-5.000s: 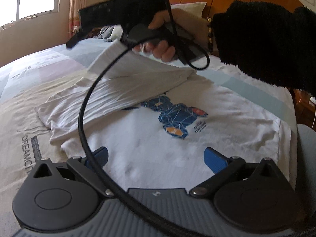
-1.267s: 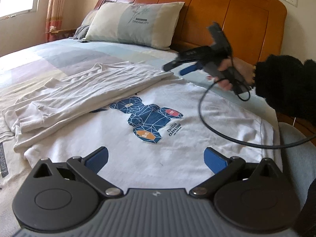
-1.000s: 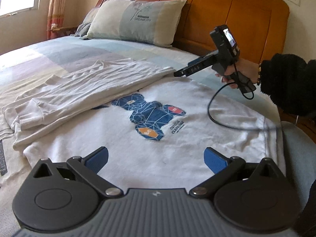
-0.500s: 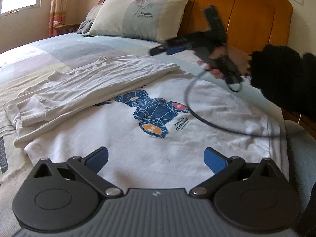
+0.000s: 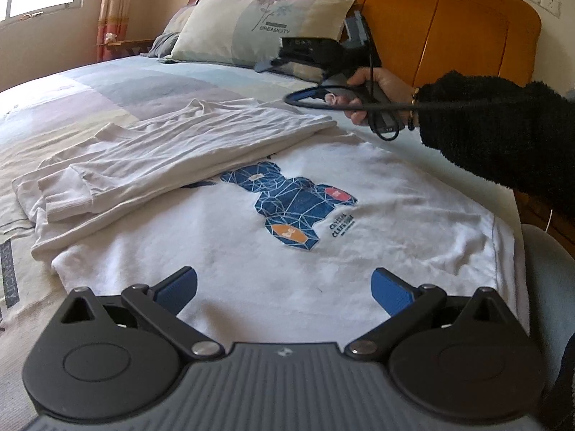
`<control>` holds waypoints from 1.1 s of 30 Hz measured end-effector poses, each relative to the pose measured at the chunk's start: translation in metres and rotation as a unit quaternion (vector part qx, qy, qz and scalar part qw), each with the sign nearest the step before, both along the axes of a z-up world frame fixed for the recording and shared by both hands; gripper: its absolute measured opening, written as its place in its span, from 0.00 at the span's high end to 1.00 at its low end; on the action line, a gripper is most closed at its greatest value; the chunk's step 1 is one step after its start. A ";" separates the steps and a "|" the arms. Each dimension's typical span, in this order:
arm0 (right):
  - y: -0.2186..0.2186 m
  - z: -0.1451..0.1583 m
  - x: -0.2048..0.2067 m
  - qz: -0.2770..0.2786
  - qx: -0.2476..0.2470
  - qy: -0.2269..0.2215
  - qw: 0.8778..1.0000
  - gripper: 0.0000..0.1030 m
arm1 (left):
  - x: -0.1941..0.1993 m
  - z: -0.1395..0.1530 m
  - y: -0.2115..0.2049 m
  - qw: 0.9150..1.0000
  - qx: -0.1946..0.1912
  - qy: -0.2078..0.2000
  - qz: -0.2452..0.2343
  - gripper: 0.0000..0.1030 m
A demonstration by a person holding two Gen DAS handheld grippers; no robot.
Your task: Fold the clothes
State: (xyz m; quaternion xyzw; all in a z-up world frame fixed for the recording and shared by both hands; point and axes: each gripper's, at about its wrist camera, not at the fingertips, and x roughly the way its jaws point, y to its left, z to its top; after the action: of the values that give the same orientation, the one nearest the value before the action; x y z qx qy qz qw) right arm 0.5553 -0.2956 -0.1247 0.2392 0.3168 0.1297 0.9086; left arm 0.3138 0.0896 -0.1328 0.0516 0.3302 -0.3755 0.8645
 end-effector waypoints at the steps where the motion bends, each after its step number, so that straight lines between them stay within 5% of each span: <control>1: 0.006 -0.003 0.006 0.011 -0.017 0.010 1.000 0.00 | 0.000 -0.001 -0.001 1.000 0.004 0.001 0.001 0.01; 4: 0.014 -0.017 0.023 -0.007 -0.090 0.030 0.995 0.00 | 0.002 -0.004 -0.002 1.000 0.012 0.004 0.005 0.01; 10: 0.018 -0.002 0.023 -0.035 -0.135 0.029 0.990 0.00 | 0.002 -0.004 -0.002 1.000 0.012 0.004 0.006 0.01; 15: 0.031 0.029 -0.031 0.022 -0.115 0.030 0.993 0.00 | -0.001 0.003 0.003 1.000 0.002 -0.006 0.011 0.01; 18: 0.043 0.040 -0.080 0.053 -0.147 0.038 0.987 0.00 | 0.000 0.005 0.007 1.000 0.005 -0.006 0.025 0.01; 28: 0.092 0.016 -0.227 0.091 -0.246 0.072 0.962 0.00 | -0.004 0.016 0.018 0.998 -0.012 -0.017 0.051 0.01; 33: 0.108 -0.013 -0.249 0.091 -0.271 0.114 0.951 0.00 | -0.009 0.019 0.016 0.999 -0.012 -0.021 0.049 0.01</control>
State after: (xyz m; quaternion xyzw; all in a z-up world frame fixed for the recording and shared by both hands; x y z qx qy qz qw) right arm 0.3058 -0.1878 -0.1375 -0.0330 0.4623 0.0930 0.8812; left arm 0.3045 0.1060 -0.1139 0.0332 0.3098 -0.3357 0.8890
